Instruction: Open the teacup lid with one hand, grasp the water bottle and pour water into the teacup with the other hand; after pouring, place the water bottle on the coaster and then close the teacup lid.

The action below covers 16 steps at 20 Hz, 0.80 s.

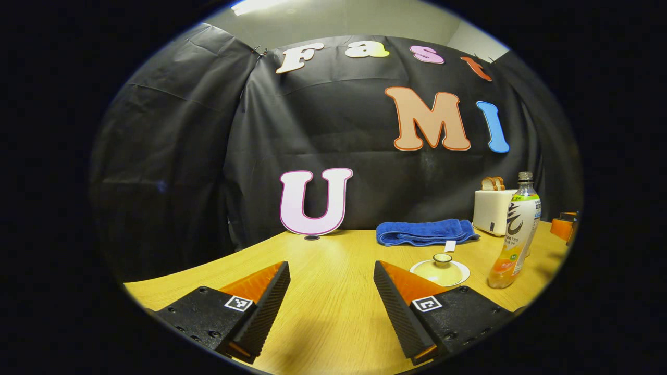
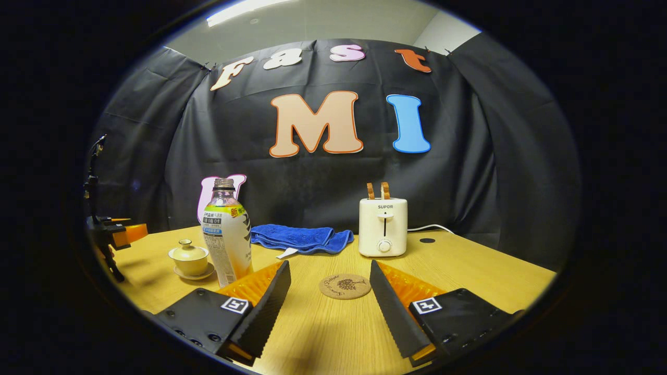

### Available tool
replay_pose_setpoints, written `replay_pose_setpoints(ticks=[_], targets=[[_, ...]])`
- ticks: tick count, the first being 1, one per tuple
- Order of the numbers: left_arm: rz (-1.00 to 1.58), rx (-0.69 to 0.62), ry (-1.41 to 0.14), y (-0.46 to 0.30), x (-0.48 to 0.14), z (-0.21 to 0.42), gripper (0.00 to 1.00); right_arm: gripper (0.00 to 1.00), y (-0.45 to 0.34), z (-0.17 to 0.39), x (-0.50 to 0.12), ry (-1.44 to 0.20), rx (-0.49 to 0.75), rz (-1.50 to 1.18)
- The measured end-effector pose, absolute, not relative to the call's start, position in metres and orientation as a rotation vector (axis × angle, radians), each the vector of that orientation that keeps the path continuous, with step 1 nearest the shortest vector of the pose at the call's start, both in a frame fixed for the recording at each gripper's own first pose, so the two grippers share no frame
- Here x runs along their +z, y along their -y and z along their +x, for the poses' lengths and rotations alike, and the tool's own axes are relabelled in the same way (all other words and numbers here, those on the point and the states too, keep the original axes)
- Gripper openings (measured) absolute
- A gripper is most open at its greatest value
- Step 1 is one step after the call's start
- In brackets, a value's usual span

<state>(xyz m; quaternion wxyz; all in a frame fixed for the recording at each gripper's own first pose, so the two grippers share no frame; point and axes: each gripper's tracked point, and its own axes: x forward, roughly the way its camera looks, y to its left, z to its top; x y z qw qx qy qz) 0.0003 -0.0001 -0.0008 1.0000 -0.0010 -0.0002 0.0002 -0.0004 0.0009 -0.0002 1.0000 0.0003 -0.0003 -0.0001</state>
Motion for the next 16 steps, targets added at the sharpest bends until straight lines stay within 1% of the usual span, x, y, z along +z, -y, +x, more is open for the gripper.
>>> replay_pose_setpoints(ticks=[1, 2, 7, 8, 9, 10, 11, 16], targets=[[-0.002, 0.0, 0.001, 0.0006, -0.0003, 0.0008, 0.95, 0.94, -0.0008, -0.0006, 0.0004, 0.001, 0.0, 0.001], [-0.003, 0.0, 0.001, 0.0005, -0.0003, 0.0004, 0.95, 0.94, -0.0008, -0.0003, -0.0007, 0.001, 0.0, 0.001], [-0.004, -0.003, 0.001, 0.0005, -0.0003, 0.0003, 0.95, 0.94, -0.0014, -0.0002, -0.0004, 0.001, -0.001, 0.001], [-0.004, -0.003, 0.001, 0.001, -0.0004, 0.0003, 0.95, 0.97, -0.0015, -0.0003, -0.0004, 0.001, -0.001, 0.001], [-0.004, -0.001, 0.0, 0.001, -0.0002, 0.0006, 0.95, 0.94, -0.0014, -0.0002, -0.0002, 0.001, -0.001, 0.001], [-0.004, -0.002, 0.0, 0.001, -0.0008, 0.0002, 0.95, 0.97, -0.0016, -0.0001, -0.0006, 0.001, -0.001, 0.001], [-0.005, -0.004, 0.001, 0.001, 0.0, 0.0002, 0.95, 0.94, -0.0018, 0.0, -0.0004, 0.001, -0.001, 0.001], [-0.008, -0.018, 0.0, 0.0046, -0.001, 0.0009, 0.95, 0.94, -0.0019, -0.0001, -0.0006, 0.002, -0.001, 0.001]])
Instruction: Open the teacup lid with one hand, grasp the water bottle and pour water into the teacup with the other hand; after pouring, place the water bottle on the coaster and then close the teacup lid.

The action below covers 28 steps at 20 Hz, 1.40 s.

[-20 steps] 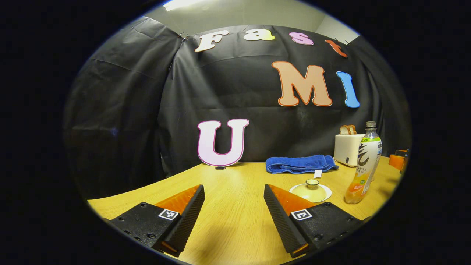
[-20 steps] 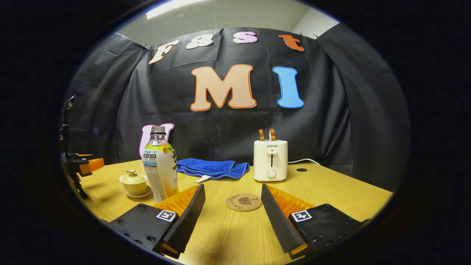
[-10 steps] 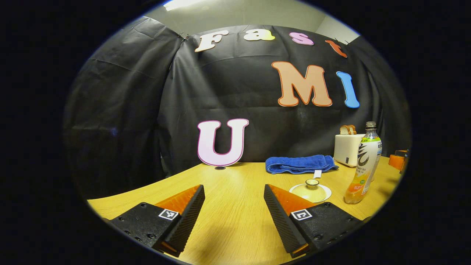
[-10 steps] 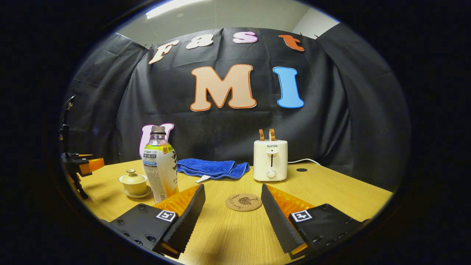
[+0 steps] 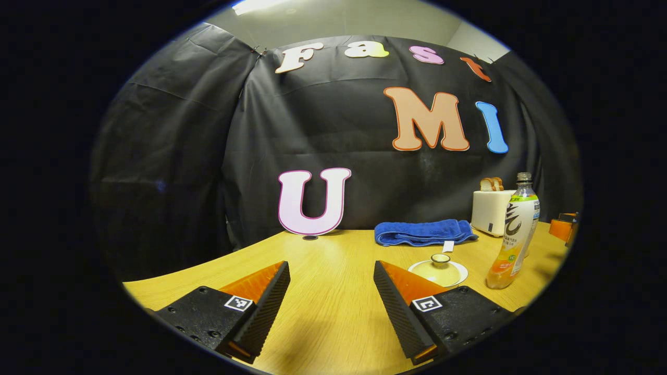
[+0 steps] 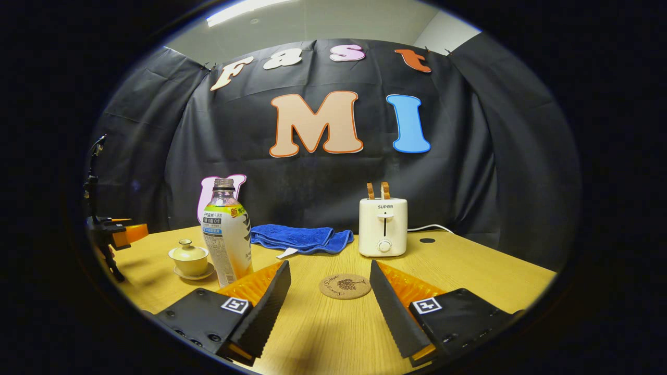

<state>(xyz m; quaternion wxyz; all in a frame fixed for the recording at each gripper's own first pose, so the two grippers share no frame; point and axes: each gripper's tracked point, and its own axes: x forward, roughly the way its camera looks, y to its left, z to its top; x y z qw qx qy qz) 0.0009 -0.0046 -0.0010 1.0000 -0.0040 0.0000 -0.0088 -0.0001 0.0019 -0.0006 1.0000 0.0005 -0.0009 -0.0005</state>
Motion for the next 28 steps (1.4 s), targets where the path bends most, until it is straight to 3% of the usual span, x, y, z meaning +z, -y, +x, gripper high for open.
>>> replay_pose_setpoints(ticks=[8, 9, 28], targets=[[-0.015, -0.119, -0.001, 0.032, -0.002, 0.008, 0.95, 0.97, -0.002, 0.0, -0.001, 0.002, -0.001, 0.001], [-0.016, -0.135, 0.0, 0.036, 0.0, 0.009, 0.95, 0.94, -0.002, 0.0, -0.001, 0.002, -0.001, 0.001], [-0.02, -0.405, -0.001, 0.122, -0.001, 0.039, 0.95, 0.94, -0.003, 0.0, 0.0, 0.001, -0.001, 0.001]])
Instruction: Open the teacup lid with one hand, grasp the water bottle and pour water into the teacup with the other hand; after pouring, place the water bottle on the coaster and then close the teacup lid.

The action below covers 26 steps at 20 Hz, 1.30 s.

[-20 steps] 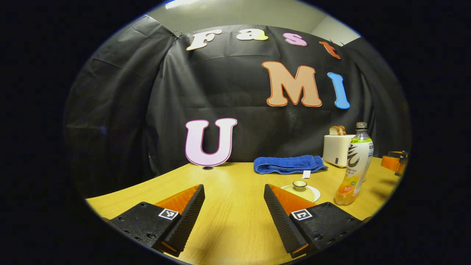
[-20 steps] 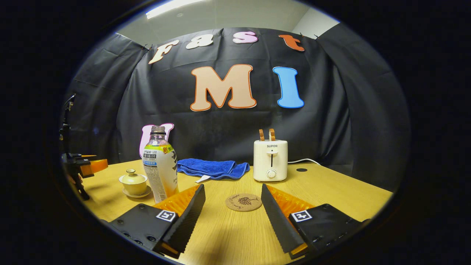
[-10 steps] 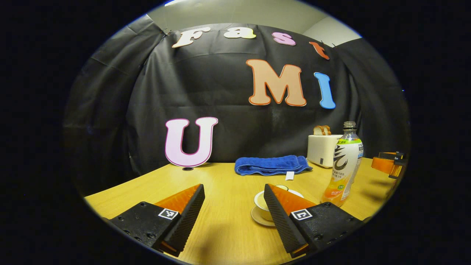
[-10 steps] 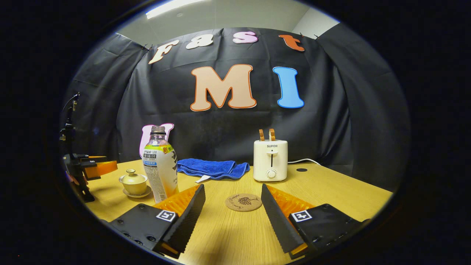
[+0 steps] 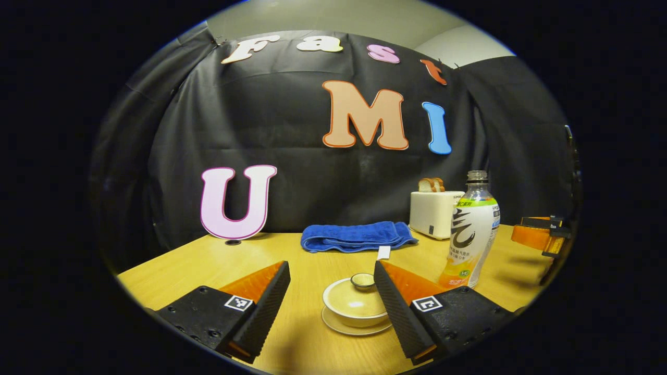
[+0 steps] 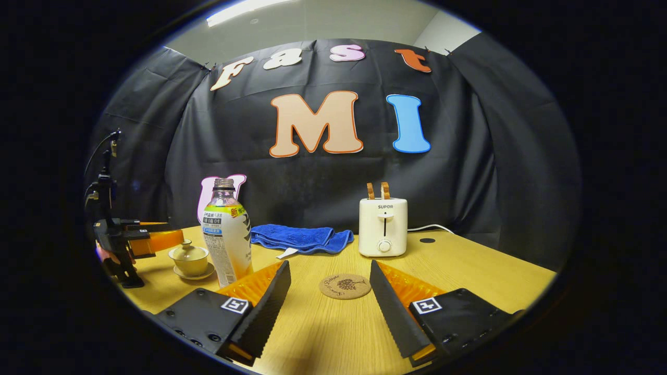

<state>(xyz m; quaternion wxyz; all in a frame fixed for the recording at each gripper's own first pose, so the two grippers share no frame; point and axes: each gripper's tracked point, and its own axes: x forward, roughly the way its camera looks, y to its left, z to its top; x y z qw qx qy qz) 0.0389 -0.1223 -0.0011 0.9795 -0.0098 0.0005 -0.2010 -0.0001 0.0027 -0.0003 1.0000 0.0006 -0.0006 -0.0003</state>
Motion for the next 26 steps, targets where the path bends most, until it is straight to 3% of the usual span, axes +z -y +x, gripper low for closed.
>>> replay_pose_setpoints(ticks=[6, 10, 13, 14, 17, 23, 26], targets=[[-0.01, -0.472, -0.013, 0.144, -0.002, 0.046, 0.92, 0.96, -0.003, -0.001, 0.0, 0.001, -0.001, 0.001], [-0.002, -0.497, -0.037, 0.15, -0.006, 0.049, 0.83, 0.94, -0.003, 0.0, 0.0, 0.001, 0.0, 0.001], [0.005, -0.518, -0.063, 0.157, -0.011, 0.052, 0.67, 0.94, -0.004, -0.001, 0.0, 0.001, 0.005, 0.002], [0.008, -0.523, -0.072, 0.158, -0.012, 0.052, 0.65, 0.99, -0.003, -0.001, 0.0, 0.001, 0.005, 0.002], [0.016, -0.539, -0.087, 0.161, -0.014, 0.053, 0.58, 0.94, -0.004, -0.001, 0.0, 0.001, 0.005, 0.002], [0.027, -0.529, -0.103, 0.16, -0.016, 0.056, 0.35, 0.96, -0.004, -0.001, 0.001, 0.001, 0.005, 0.002], [0.025, -0.53, -0.102, 0.16, -0.016, 0.055, 0.3, 0.94, -0.004, 0.0, 0.0, 0.001, 0.005, 0.002]])
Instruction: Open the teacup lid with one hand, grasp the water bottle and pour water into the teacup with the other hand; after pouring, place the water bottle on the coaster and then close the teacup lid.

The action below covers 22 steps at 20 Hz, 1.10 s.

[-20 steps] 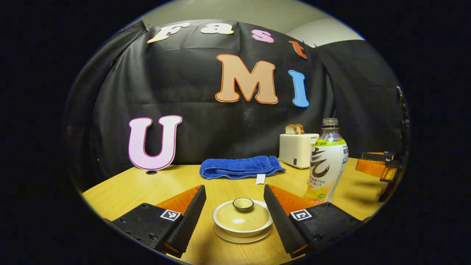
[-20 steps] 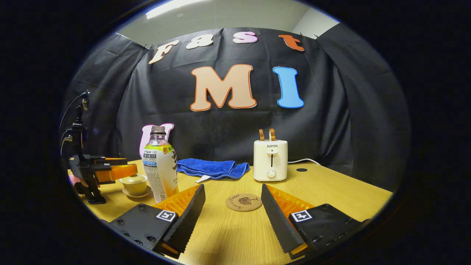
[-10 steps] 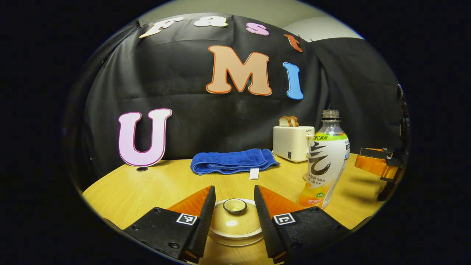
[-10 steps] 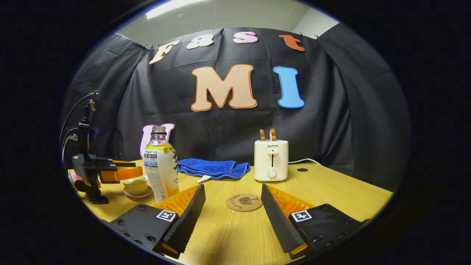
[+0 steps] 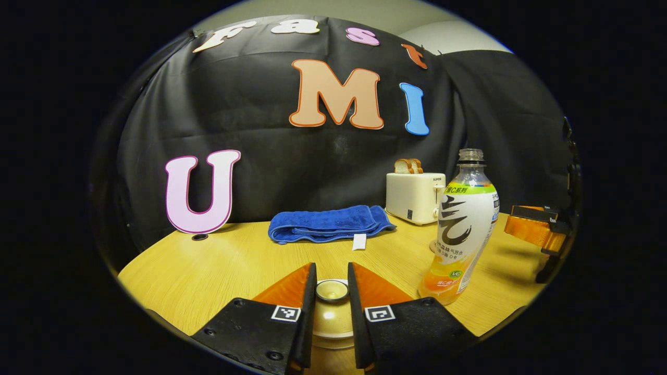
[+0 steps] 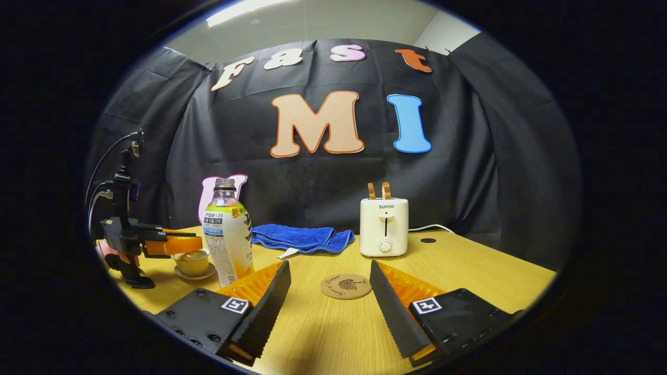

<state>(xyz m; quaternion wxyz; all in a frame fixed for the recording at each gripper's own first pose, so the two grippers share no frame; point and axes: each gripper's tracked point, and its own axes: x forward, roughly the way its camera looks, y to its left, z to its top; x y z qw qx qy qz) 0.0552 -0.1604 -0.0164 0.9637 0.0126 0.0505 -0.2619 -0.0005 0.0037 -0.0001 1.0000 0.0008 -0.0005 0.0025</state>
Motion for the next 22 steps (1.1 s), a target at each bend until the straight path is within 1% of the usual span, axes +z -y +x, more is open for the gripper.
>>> replay_pose_setpoints(ticks=[6, 9, 11, 12, 13, 14, 15, 19, 20, 21, 22], targets=[[0.014, -0.519, -0.093, 0.157, -0.015, 0.054, 0.28, 0.94, -0.004, 0.0, -0.001, 0.001, 0.005, 0.002], [-0.024, -0.495, -0.054, 0.149, -0.007, 0.054, 0.28, 0.99, -0.005, -0.001, 0.0, 0.002, 0.009, 0.002], [-0.035, -0.48, -0.037, 0.147, -0.004, 0.054, 0.28, 0.94, -0.005, 0.0, 0.0, 0.002, 0.009, 0.002], [-0.029, -0.476, -0.036, 0.146, -0.006, 0.053, 0.28, 0.94, -0.005, 0.0, 0.0, 0.002, 0.011, 0.002], [-0.02, -0.467, -0.038, 0.144, -0.006, 0.053, 0.28, 0.96, -0.005, 0.0, 0.0, 0.002, 0.012, 0.002], [-0.022, -0.456, -0.031, 0.141, -0.005, 0.053, 0.27, 0.96, -0.006, -0.001, -0.001, 0.002, 0.017, 0.003], [-0.023, -0.443, -0.026, 0.137, -0.004, 0.053, 0.28, 0.94, -0.007, -0.001, 0.0, 0.003, 0.025, 0.004], [-0.021, -0.349, -0.008, 0.111, -0.002, 0.051, 0.28, 0.94, -0.014, -0.001, 0.0, 0.001, 0.058, 0.004], [-0.016, -0.326, -0.009, 0.104, -0.002, 0.05, 0.28, 0.97, -0.016, -0.001, -0.001, 0.0, 0.07, 0.005], [-0.016, -0.305, -0.008, 0.098, -0.002, 0.049, 0.28, 0.94, -0.018, -0.002, -0.001, 0.0, 0.081, 0.006], [-0.015, -0.286, -0.005, 0.091, -0.002, 0.049, 0.28, 0.94, -0.02, -0.001, 0.0, -0.001, 0.093, 0.006]])
